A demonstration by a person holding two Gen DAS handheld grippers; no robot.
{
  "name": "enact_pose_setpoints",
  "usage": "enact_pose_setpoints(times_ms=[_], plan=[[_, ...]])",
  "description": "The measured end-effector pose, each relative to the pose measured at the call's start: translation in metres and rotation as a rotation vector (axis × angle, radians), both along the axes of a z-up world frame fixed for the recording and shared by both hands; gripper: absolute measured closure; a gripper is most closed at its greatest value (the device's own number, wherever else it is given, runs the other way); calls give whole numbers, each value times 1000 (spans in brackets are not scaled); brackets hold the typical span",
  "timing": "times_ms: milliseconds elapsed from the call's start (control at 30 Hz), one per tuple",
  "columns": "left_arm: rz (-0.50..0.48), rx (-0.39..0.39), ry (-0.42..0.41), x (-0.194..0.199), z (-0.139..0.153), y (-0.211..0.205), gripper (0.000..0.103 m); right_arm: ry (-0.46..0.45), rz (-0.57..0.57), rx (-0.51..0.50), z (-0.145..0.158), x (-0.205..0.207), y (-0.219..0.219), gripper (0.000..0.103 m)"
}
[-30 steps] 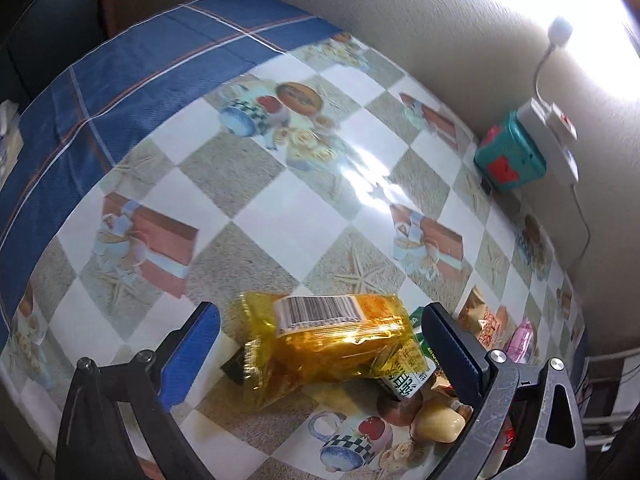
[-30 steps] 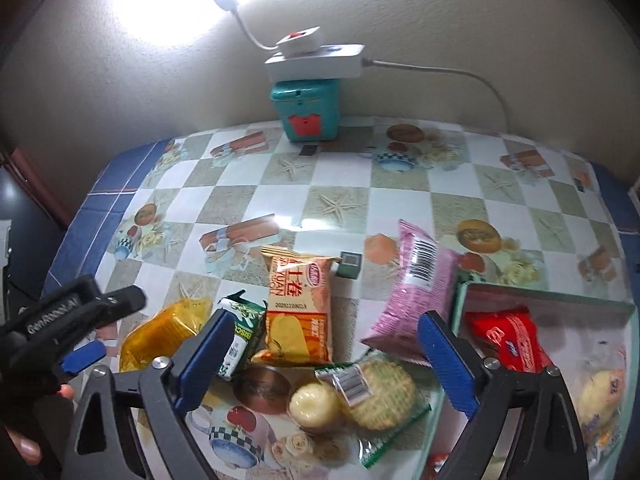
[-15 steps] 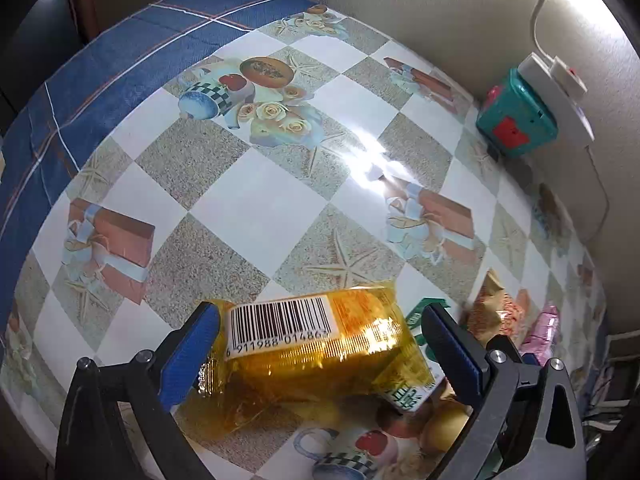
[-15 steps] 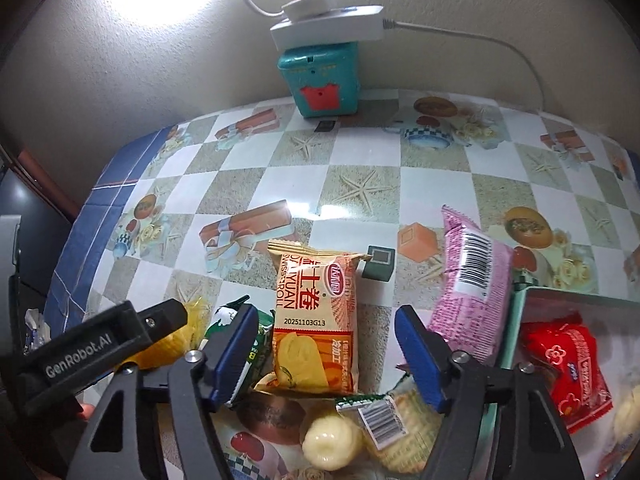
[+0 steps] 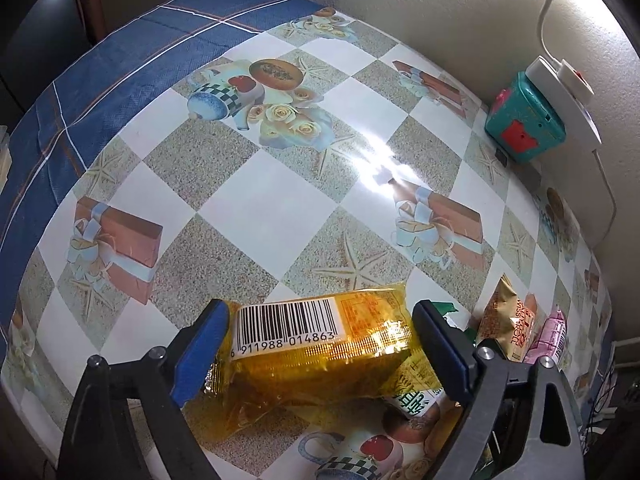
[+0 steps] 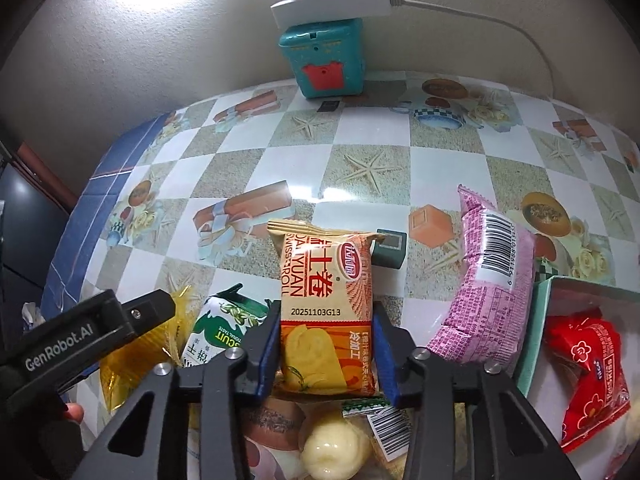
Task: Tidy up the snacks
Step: 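Grasp the yellow wrapped cake with the left gripper while the right grasps the orange cracker pack, then carry the yellow cake with the left gripper while the right carries the orange pack to the tray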
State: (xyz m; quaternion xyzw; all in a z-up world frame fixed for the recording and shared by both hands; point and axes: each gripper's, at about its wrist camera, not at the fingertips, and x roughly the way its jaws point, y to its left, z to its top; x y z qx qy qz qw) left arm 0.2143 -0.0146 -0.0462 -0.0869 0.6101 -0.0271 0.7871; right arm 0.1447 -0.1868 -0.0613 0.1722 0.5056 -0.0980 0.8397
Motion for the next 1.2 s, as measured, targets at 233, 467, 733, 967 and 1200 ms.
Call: enact_pose_setpoints(times_ms=[233,467,733,967,1200], plan=[[4,-24,1,-1,6,3,17,-40,3,13,19,-6,0,63],[18,-51,-19,-8,26,10,20,-63,4,14,44,-16,1,63],[19,-86,-39,-25,50,13,20,-89,-11,7,81,-39,-3,63],[16,-103,-62,-42,71,24,20,-63,-78,23,105,-72,-14,63],[1,-118,-63,-62,80,28,20,-33,-163,38,118,-115,-37,63]])
